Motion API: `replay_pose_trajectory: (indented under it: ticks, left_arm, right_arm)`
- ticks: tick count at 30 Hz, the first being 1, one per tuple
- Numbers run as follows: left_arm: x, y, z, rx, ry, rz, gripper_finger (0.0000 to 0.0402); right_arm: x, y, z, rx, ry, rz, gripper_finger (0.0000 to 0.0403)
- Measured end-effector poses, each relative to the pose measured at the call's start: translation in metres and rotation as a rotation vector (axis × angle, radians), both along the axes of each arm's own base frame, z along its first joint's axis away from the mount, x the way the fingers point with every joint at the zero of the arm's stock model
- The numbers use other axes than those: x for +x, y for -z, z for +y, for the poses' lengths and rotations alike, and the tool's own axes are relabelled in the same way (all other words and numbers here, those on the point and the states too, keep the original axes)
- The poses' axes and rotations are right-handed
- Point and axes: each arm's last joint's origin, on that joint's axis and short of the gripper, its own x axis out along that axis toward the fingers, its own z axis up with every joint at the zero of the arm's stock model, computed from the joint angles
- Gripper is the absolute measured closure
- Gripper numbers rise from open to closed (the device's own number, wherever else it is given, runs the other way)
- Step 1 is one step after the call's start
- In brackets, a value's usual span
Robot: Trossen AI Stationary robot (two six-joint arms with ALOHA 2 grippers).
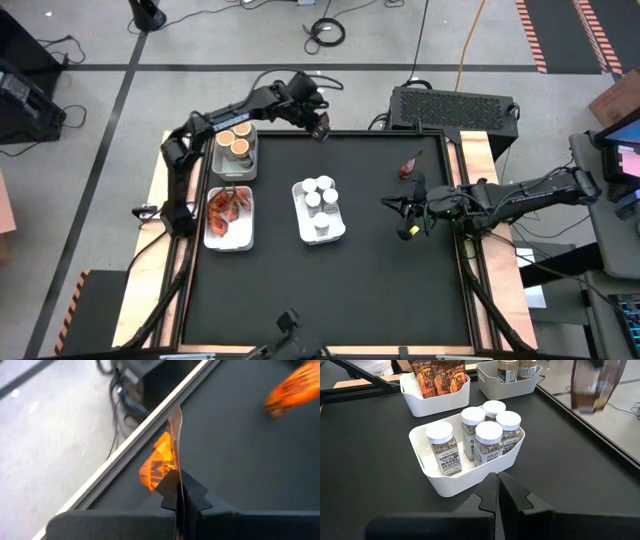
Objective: Sort spices by type
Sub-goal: Put the orange seasoning pack into the left white bin
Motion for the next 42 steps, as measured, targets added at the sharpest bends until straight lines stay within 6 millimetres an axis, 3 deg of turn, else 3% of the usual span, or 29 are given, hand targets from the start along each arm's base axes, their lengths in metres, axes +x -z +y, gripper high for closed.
replay_pose_trajectory:
  ticks: [9,16,24,33,38,42]
  left_arm:
    - [-0.035,-0.079,-0.05,0.094,0.198,-0.082,0.0401]
    - [-0.06,-0.112,-0.102,0.152,0.456,-0.045,0.0401]
    - [-0.078,-0.122,-0.161,0.092,0.667,0.06,0.0401]
    - [-0.117,-0.137,-0.22,0.133,1.002,0.174,0.0401]
    - [-0.148,-0.127,-0.244,0.194,1.146,0.325,0.0401]
    - [-0.17,-0.105,-0.252,0.206,1.205,0.406,0.0401]
  right_arm:
    - [0.0,0.0,0.0,0.003,0.002,-0.002,0.0403]
    - [0.0,-0.001,0.0,0.049,0.023,-0.021,0.0403]
    - [0.006,0.002,0.001,0.155,0.079,-0.058,0.0403]
    - [0.024,0.006,0.003,0.223,0.1,-0.111,0.0403]
    - [0.033,0.007,0.005,0.262,0.109,-0.164,0.0403]
    - [0.04,0.008,0.006,0.266,0.106,-0.184,0.0403]
